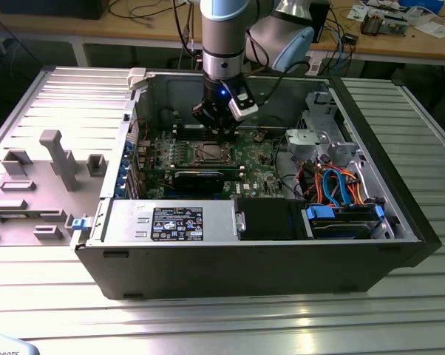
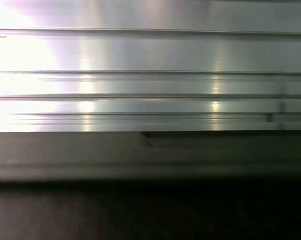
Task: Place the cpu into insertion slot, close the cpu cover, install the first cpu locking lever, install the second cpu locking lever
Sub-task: 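Install the first cpu locking lever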
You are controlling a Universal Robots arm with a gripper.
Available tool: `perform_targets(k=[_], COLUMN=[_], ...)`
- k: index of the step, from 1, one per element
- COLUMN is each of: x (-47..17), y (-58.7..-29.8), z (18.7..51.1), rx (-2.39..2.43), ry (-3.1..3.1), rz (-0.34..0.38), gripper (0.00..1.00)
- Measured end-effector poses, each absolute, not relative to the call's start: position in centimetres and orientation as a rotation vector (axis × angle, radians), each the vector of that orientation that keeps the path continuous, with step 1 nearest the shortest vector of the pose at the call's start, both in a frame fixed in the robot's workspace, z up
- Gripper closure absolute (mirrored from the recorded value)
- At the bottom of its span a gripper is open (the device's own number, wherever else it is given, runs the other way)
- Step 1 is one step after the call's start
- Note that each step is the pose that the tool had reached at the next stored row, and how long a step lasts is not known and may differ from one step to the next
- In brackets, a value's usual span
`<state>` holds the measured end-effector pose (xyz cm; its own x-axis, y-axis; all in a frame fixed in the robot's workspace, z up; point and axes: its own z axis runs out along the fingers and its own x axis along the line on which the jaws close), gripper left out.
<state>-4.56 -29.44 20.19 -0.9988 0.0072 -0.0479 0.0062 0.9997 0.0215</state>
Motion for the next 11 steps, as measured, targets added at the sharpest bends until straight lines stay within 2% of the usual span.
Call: perform_targets(k=[11], x=[-4.56], y=[-30.29], z=[20.62], rx=[0.010], ry=[3.094], rz=[0.018], gripper=[0.89])
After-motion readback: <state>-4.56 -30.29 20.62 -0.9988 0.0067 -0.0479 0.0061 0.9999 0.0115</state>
